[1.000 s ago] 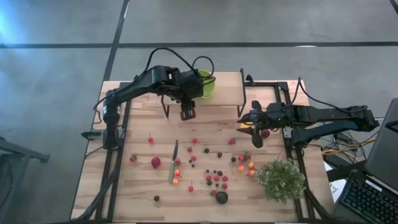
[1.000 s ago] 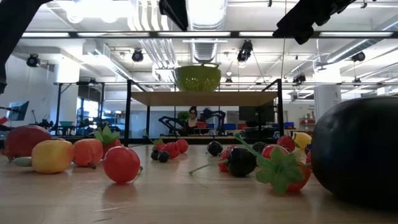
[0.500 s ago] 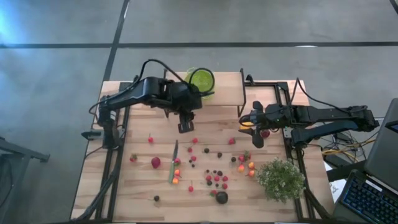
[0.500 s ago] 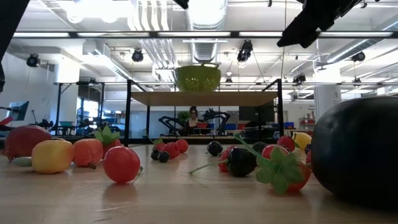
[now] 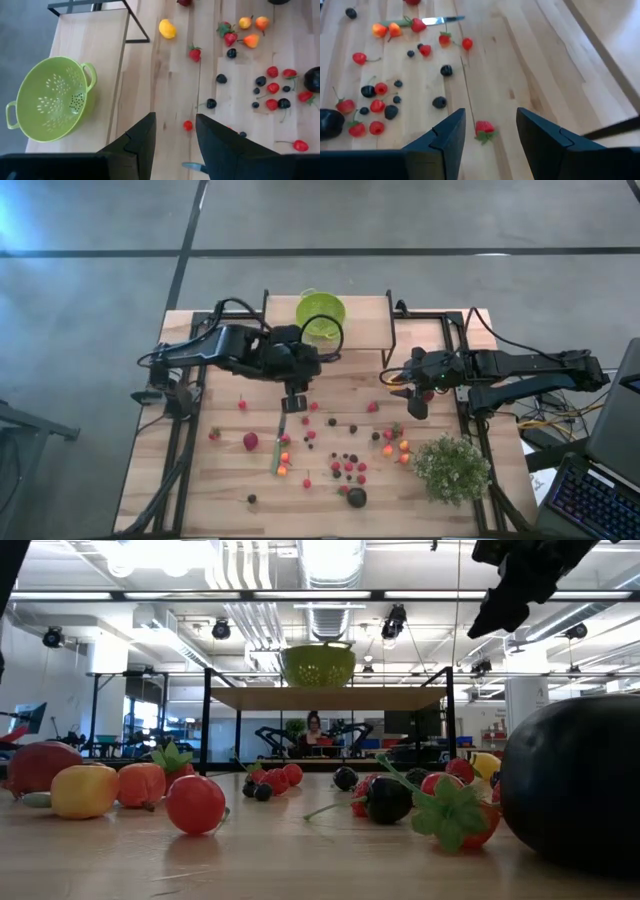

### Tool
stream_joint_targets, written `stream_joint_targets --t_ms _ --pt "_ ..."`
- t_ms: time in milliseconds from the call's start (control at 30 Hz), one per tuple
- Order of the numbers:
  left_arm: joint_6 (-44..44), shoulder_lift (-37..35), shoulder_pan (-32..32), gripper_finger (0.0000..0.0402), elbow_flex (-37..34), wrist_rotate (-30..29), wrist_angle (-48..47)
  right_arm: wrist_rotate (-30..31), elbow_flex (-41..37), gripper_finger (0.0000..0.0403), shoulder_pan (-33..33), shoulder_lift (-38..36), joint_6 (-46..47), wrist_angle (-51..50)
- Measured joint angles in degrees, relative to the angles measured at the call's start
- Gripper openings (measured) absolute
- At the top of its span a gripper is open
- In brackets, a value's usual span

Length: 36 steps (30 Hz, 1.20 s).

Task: Pick & Place Fruit
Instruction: Put the mango into the green colander on the shelf

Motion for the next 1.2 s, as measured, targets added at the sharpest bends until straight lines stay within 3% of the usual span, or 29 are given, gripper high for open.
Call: stream_joint_targets --t_ms 433,767,933,1200 --pt "-1.97 -2.51 -6.58 0.0145 0.00 -3.78 -0.87 -0.04 -0.01 0.0138 0.00 0.00 0.59 -0.77" --pt "-4.21 -9.65 -9.37 0.0145 -1.12 -6.41 -2.05 -0.07 -0.03 0.0118 0.00 0.00 0.51 -0.72" --pt "-4.53 -15.19 -9.56 0.0145 -7.73 -7.34 -0.78 -0.07 -0.03 0.0111 0.00 0.00 -0.32 -0.66" --pt "-4.16 -27.42 -9.52 0.0145 -27.68 -9.05 10.18 -0.07 -0.03 0.0100 0.00 0.00 -0.62 -0.64"
